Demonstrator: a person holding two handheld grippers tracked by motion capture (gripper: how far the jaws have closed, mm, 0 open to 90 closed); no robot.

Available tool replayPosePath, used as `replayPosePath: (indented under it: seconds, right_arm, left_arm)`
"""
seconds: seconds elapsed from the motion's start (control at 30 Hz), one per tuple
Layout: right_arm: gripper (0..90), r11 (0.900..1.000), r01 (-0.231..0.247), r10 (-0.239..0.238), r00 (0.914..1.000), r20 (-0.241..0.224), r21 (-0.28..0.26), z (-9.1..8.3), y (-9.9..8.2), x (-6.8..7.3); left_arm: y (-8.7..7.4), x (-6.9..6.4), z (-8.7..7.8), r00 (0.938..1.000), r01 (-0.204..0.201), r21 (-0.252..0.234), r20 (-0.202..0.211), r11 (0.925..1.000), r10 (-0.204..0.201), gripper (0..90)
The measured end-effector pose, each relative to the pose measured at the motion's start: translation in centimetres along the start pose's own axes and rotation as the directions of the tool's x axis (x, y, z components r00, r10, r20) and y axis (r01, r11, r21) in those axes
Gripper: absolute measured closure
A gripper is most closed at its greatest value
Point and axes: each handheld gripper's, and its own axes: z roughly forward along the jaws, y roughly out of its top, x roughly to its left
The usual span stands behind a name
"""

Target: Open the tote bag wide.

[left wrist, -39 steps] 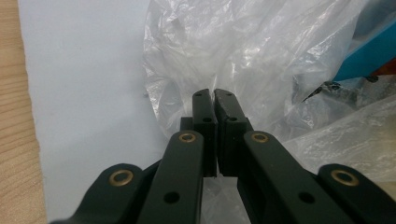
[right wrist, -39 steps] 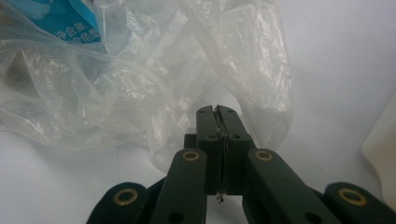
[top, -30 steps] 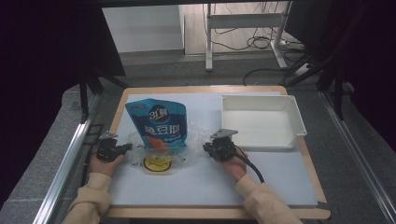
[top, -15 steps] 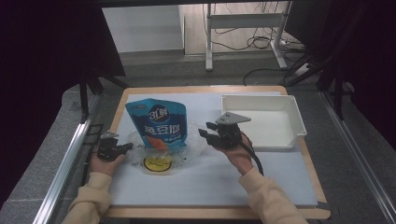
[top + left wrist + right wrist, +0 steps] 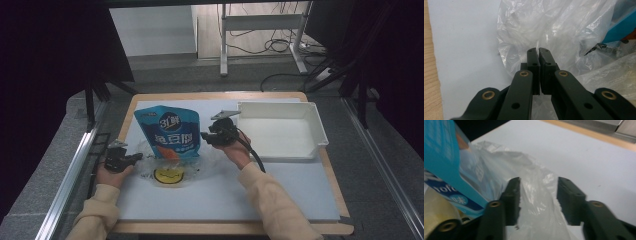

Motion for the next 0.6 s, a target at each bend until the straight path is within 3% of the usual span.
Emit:
replayPosePath:
  seconds: [0.07,0.17,0.23,0.37,0.6]
  right_arm:
    - [75.4,0.9998,-0.020,0.020,0.9998,0.010,-0.009,0.4,-0.5,-0.1]
    - [87.4,0.9978,-0.053,0.054,0.9980,0.032,-0.039,0.7,-1.4,0.0]
    - [88.6,0.9990,-0.002,0.006,0.9956,0.093,-0.045,0.9,-1.9,0.5]
    - [88.8,0.9952,0.089,-0.080,0.9797,0.184,-0.042,1.0,-2.3,1.9]
    - [88.8,0.9979,0.060,-0.055,0.9818,0.182,-0.024,1.7,-3.9,1.9]
  left_arm:
    - [0.0,0.0,0.0,1.0000,-0.002,0.001,-0.001,1.0000,0.002,88.1]
    - [0.0,0.0,0.0,1.0000,-0.004,0.001,-0.003,1.0000,0.004,88.1]
    - [0.0,-0.1,0.0,1.0000,-0.004,0.000,-0.003,1.0000,0.004,88.1]
    - [0.0,-0.1,0.0,1.0000,-0.004,0.001,-0.002,1.0000,0.004,88.0]
    - [0.1,0.0,0.0,1.0000,-0.004,0.003,-0.002,1.0000,0.004,88.0]
